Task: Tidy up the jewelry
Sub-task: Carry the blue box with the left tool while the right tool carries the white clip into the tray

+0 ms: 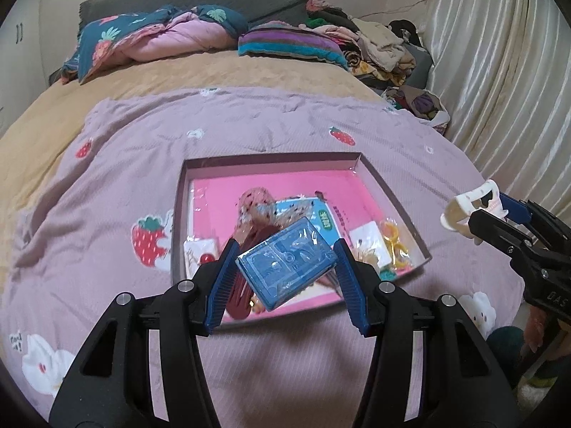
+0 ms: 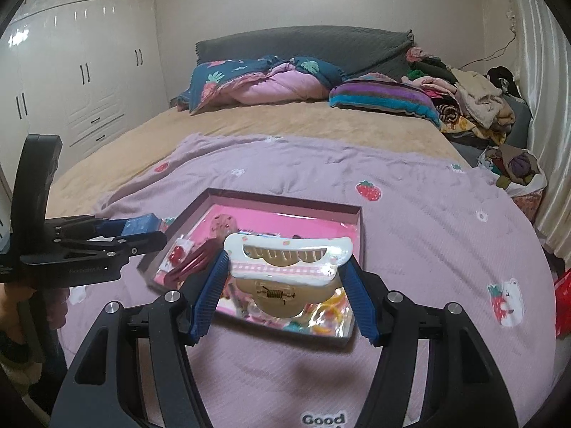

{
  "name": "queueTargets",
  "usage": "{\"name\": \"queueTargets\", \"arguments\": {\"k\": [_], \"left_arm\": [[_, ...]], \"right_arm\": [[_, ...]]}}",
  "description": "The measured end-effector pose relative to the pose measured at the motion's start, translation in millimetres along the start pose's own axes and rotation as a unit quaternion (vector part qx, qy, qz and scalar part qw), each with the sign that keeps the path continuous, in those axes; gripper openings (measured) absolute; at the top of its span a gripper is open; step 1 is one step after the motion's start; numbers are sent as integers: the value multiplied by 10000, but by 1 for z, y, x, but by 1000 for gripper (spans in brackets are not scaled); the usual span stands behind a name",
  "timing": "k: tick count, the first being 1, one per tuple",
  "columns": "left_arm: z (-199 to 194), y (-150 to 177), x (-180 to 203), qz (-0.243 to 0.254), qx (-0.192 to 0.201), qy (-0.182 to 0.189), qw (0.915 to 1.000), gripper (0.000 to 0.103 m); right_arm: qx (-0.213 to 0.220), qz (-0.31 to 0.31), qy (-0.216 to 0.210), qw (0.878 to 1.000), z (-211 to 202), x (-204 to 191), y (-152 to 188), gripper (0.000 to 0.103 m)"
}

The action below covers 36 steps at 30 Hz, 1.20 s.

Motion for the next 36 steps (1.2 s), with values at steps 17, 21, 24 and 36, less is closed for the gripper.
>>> {"name": "queueTargets", "arguments": {"k": [17,21,24,36], "left_arm": [[57,-15,23,144,-280,167,9994,46],[79,-8,23,146,-518,199,9984,46],[93,-1,22,149,-673,189,9974,46],[103,13,15,139,-886,123,9959,59]], "right_arm": [[-336,167,277,9989,40,36,17,62],[-610,152,246,9977,64,37,30,62],[-796,127,227,9965,81,36,39,62],[-1110,-13,231,9936,101,27,60,79]]}}
Point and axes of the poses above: each gripper's, at about its wrist camera, not at the fingertips, and z roughly the way its jaws point, x to its right, y to its underside, the point moved 3 cm from there along z, roughly the way its jaws point, and after that the axes turned 1 degree about x, right-handed, at the moved point
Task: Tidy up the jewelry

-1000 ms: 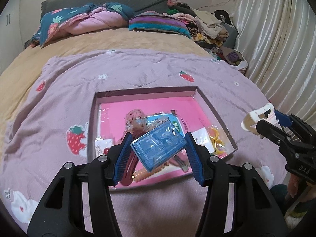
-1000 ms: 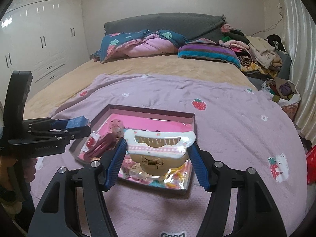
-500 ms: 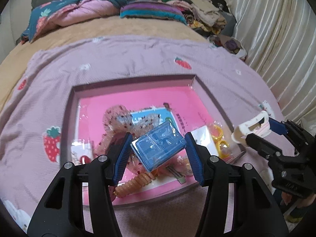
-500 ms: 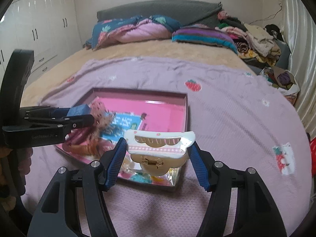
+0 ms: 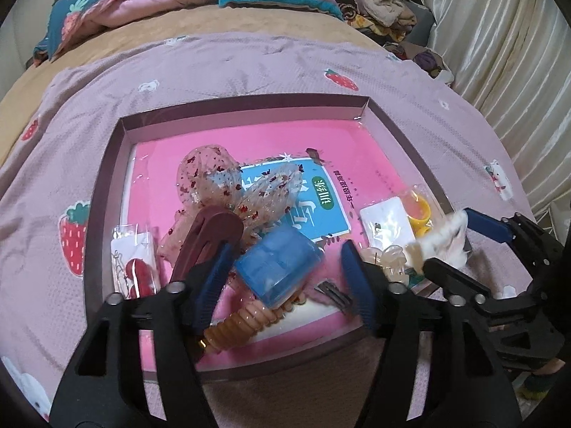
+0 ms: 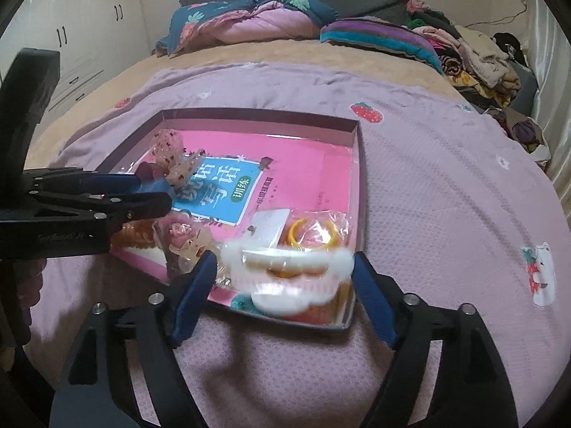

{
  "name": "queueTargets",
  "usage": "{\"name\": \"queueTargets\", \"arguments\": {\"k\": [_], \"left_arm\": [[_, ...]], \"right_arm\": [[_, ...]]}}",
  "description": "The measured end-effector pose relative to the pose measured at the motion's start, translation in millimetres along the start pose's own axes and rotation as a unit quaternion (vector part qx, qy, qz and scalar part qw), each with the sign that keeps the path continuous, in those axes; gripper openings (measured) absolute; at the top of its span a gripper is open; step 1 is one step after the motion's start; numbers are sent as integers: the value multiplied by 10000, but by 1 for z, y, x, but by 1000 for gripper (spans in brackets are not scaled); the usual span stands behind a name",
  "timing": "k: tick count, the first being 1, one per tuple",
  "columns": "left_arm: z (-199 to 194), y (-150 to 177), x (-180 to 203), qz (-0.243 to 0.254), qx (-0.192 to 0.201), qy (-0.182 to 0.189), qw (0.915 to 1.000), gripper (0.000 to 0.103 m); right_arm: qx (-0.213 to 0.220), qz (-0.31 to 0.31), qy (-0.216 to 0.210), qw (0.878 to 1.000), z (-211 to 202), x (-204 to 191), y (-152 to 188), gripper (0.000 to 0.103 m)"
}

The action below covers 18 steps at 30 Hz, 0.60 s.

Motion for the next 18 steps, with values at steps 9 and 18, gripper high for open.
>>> {"name": "queueTargets", "arguments": {"k": [9,18], "left_arm": [[-43,8,3,-2,361,-31,9993,72],[-98,30,3,-112,771,-83,9969,92]], "right_arm": [[497,304,120,9982,-59,6,3,94],[941,495,135,9942,-113,0,9,99]]}}
Point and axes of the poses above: each gripper's, at about its wrist camera, not at the fingertips, and z roughly the way its jaws point, x to its right, y to its underside, the point moved 3 cm from there along z, roughly the way its jaws point, and after that the axes turned 1 degree about x, right-handed, at the moved point
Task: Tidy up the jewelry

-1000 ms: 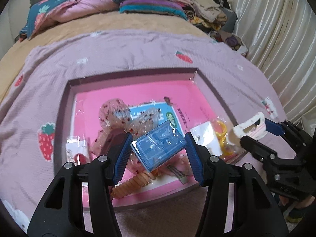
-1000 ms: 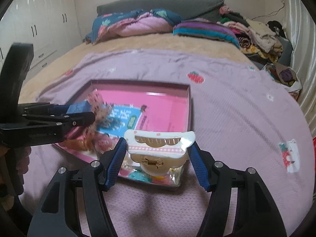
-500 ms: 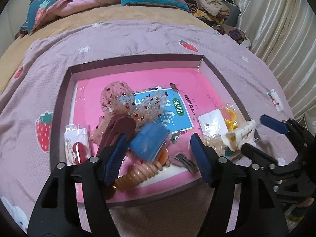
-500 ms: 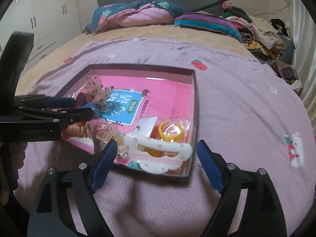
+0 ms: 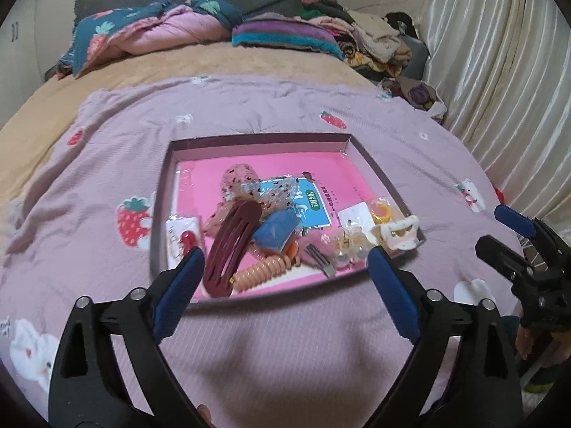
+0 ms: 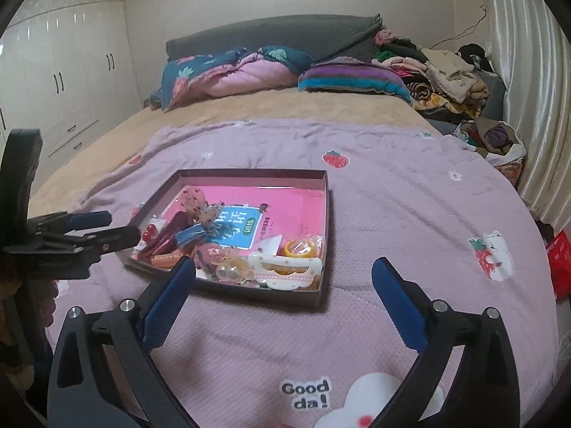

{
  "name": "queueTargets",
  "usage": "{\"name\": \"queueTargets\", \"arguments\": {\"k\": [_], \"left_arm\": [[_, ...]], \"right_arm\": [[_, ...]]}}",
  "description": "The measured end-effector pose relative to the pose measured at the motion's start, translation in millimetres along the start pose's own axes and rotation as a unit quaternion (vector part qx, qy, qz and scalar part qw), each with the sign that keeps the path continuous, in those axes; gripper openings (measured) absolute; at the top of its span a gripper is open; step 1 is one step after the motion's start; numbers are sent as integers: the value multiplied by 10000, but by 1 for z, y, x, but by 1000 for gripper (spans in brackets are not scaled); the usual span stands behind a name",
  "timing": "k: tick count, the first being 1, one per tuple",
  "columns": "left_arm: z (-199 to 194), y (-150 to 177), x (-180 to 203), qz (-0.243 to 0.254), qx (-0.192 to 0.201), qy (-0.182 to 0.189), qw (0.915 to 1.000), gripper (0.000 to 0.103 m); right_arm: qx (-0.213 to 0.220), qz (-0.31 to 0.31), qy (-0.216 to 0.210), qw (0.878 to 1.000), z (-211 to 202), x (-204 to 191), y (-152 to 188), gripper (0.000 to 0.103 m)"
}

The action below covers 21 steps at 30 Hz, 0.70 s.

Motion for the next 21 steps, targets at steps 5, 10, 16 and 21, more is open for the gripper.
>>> {"name": "queueTargets", "arguments": {"k": [5,10,16,21], "left_arm": [[-21,16,2,-88,102,13,9999,93],[-36,35,6,-85,176,17,9998,93],[-40,56,2,-113,108,-115,9998,93],[-41,68,-3,-213,128,-199,9995,93]], "right_arm": [[3,115,-93,9999,-14,-6,10,99],[-60,164,-147,9997,-20,-14,26,99],[-160,113,-111,9997,-24,-19,43,99],[-209,123,-79,9997,-25,-20,52,99]]}}
Point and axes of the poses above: each gripper's, at about its wrist camera, not at the fingertips, and z roughly the way its jaws point, x to its right, y to its underside, the point moved 3 cm from there along z, roughly the way its jaws point, and after that the axes turned 1 degree about x, right-handed, at the moved point
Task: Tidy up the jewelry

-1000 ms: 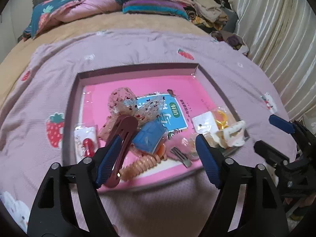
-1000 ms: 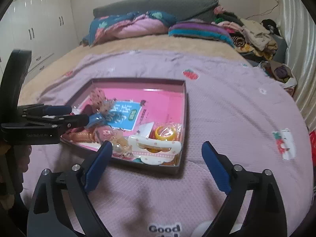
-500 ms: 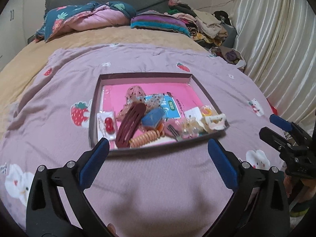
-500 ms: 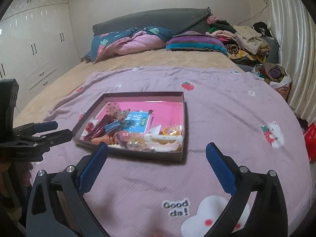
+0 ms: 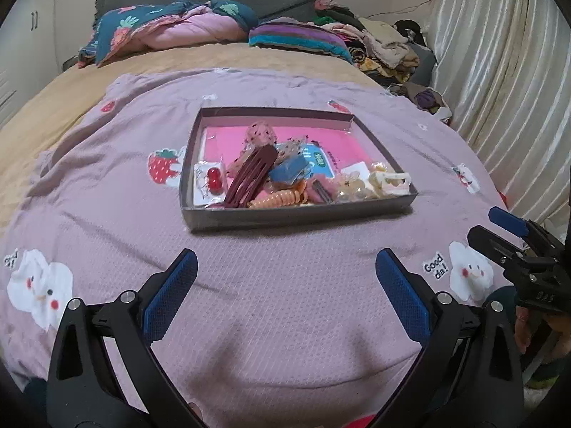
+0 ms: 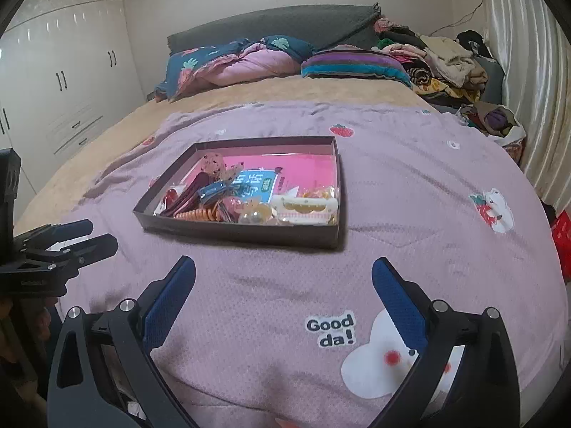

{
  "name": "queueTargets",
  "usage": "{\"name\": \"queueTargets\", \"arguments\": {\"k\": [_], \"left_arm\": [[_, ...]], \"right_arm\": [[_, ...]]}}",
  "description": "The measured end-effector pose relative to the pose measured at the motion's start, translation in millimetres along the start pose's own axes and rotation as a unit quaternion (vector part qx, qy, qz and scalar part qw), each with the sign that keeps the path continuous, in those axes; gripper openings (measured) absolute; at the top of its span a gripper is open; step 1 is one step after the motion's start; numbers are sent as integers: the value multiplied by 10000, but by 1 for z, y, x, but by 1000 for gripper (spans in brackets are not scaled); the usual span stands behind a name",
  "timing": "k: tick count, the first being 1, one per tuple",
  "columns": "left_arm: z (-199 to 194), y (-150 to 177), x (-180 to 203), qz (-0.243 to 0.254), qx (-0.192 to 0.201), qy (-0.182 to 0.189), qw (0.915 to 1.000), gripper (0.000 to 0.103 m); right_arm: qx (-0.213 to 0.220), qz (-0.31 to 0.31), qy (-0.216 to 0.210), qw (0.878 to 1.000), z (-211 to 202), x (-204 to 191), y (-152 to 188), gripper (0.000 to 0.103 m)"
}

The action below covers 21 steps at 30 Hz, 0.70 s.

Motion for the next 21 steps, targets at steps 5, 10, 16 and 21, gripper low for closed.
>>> {"name": "queueTargets", "arguments": {"k": [5,10,16,21], "left_arm": [[-3,4,0,-11,66,-27,10000,93],[-4,4,0,-9,66,-33,10000,93],[-5,5,2,2,43,-30,10000,93],[-5,6,3,8,16,-44,10000,93]], "right_arm": [[-14,9,8,10000,-2,-3,7,99],[-28,-13,-1,10000,-5,-5,8,99],[22,-21,33,10000,-9,-7,8,99],[34,-12,54,10000,-10,-5,7,99]]}}
Point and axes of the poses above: each gripper's, at about its wrist camera, not at the fingertips, and z roughly the way its jaws point, x to its right, y to its underside, the point moved 3 cm from there along z, roughly the way its jaws point, and after that the axes turned 1 degree about x, right-handed, at the moved point
